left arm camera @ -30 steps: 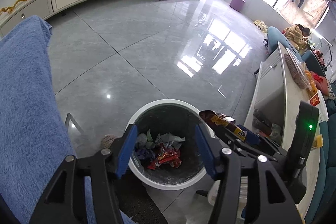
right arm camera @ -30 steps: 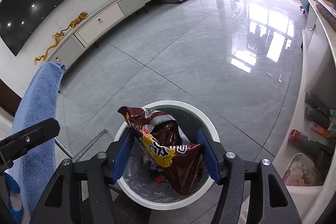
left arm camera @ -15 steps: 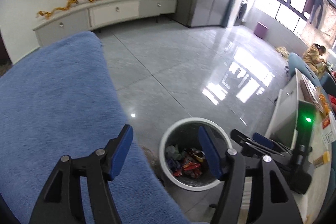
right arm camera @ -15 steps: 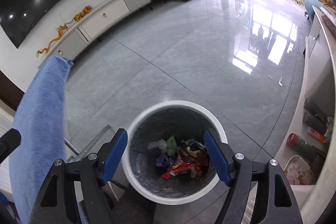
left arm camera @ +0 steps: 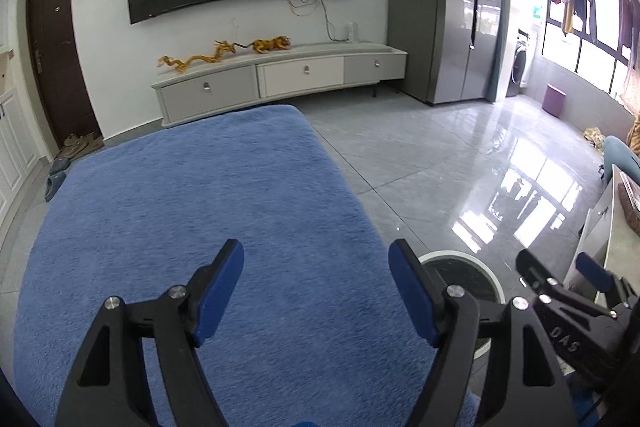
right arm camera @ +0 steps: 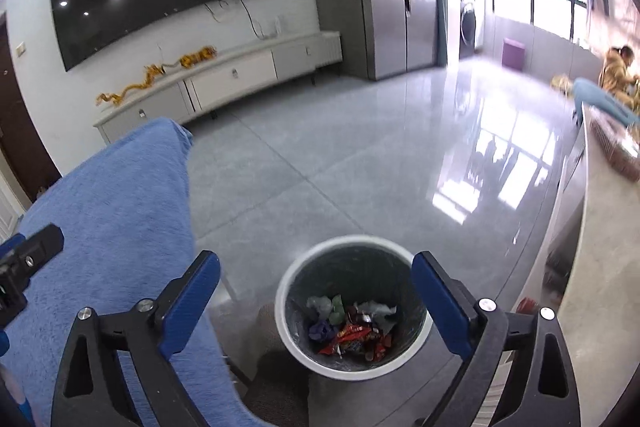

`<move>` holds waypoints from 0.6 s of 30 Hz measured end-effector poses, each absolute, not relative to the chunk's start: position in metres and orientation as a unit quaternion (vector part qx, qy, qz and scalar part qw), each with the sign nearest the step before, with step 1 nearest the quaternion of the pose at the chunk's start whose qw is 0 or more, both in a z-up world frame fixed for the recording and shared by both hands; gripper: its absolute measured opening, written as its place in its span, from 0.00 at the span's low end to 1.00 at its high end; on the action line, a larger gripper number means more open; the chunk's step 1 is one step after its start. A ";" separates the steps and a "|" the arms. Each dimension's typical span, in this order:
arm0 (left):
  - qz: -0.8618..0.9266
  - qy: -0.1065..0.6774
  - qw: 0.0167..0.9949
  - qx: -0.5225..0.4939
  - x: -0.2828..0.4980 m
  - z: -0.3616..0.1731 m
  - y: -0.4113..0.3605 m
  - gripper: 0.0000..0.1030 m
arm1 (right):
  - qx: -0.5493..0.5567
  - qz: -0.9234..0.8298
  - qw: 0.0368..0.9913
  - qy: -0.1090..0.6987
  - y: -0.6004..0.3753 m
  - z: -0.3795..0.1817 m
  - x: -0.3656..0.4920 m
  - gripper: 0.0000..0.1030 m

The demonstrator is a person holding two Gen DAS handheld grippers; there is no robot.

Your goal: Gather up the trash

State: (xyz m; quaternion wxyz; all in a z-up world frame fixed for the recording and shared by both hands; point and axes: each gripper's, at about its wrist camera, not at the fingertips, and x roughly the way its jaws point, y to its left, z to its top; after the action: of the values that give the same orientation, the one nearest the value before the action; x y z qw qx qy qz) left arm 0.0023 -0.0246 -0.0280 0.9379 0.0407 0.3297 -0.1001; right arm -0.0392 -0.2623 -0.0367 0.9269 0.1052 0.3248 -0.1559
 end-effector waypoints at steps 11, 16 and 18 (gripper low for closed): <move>-0.073 0.275 0.958 0.018 -0.029 0.000 0.023 0.78 | 0.074 -0.166 0.952 0.247 -0.226 0.005 -0.070 1.00; -0.066 0.261 0.963 0.018 -0.035 -0.002 0.030 0.87 | 0.057 -0.175 0.955 0.233 -0.211 0.006 -0.077 1.00; -0.066 0.257 0.964 0.017 -0.035 -0.003 0.031 0.90 | 0.050 -0.182 0.955 0.229 -0.209 0.006 -0.078 1.00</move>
State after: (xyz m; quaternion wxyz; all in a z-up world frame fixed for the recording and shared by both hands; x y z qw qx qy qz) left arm -0.0346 0.0305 -0.0029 0.9639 0.0169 0.2572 -0.0665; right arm -0.0780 -0.2087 0.0058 0.9551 0.0497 0.2288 -0.1817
